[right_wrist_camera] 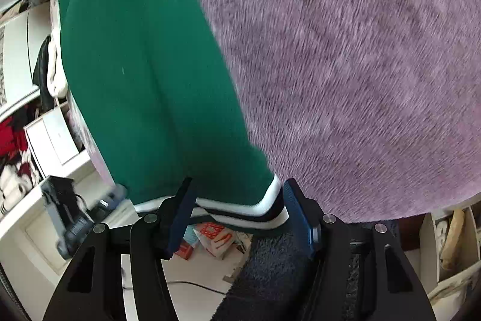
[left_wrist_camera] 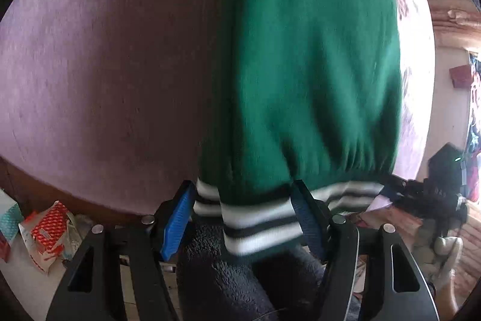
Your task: Fold large clothes
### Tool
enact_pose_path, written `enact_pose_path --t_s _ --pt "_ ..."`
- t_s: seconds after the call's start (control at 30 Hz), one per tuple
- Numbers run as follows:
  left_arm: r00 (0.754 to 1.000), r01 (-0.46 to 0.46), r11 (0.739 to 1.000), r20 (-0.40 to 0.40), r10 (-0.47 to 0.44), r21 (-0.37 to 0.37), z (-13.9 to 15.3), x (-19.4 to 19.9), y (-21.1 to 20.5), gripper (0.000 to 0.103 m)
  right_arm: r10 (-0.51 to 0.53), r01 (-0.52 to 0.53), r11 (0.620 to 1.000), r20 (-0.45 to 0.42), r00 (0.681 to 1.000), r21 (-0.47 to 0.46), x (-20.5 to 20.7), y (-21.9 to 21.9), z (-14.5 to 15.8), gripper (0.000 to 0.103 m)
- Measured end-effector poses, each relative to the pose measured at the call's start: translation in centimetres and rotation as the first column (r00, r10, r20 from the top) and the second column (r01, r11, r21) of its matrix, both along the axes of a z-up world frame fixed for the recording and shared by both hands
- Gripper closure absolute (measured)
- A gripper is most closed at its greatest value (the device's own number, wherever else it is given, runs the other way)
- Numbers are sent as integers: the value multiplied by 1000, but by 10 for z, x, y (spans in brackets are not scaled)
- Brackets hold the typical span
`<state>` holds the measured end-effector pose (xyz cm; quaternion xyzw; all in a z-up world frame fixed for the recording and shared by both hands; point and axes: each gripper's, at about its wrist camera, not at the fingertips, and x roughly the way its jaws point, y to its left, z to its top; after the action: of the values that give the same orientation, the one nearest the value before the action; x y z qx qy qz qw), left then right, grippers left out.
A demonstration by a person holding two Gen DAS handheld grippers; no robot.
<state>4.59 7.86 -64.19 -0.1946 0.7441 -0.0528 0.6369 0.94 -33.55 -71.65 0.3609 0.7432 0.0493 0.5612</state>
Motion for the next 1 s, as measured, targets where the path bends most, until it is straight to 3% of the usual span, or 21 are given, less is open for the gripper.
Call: enact_pose_path --t_s 0.03,0.07,0.1,0.2,0.33,0.43,0.57,0.7,0.83,0.87,0.9,0.93,1.0 --pt "999 -12 1000 30 11 23 3 -4 -4 42 19 -18 998 15 1000 -55 -5 4 5 76" --pt "997 -36 999 70 35 19 8 -7 -6 76 27 -25 996 30 999 -82 -10 6 11 82" --pt "995 -46 999 85 43 23 12 -9 -6 91 23 -18 995 44 999 -94 -14 7 16 89" --pt "984 -86 996 159 83 12 32 -17 -3 93 -4 11 995 75 997 -101 -27 7 35 96" --pt "975 -130 991 184 128 0 43 -25 11 94 -22 28 998 108 994 -57 -29 1 64 97" --pt "979 -147 989 140 145 1 21 -30 26 94 20 -15 999 119 993 -42 -14 10 79 97" --pt "987 -142 990 75 141 8 -21 -34 39 93 31 -28 996 30 999 -87 -12 9 27 97" --pt "991 -120 992 64 121 -25 -13 -47 52 87 4 -4 1000 -28 1000 -28 -13 -9 -10 96" --pt "985 -143 981 80 154 -134 4 -48 63 80 43 -46 996 36 998 77 -13 -38 -4 85" --pt "983 -148 975 83 163 -167 3 -48 68 70 56 -61 993 57 997 101 -13 -42 -5 83" --pt "981 -158 969 81 176 -191 -1 -46 72 56 65 -71 992 60 996 106 -13 -46 -7 71" --pt "978 -172 964 80 191 -202 -4 -44 75 51 73 -80 991 61 995 108 -13 -49 -12 55" --pt "973 -196 951 73 219 -238 -17 -38 81 49 65 -76 987 81 995 145 -11 -57 -26 44"
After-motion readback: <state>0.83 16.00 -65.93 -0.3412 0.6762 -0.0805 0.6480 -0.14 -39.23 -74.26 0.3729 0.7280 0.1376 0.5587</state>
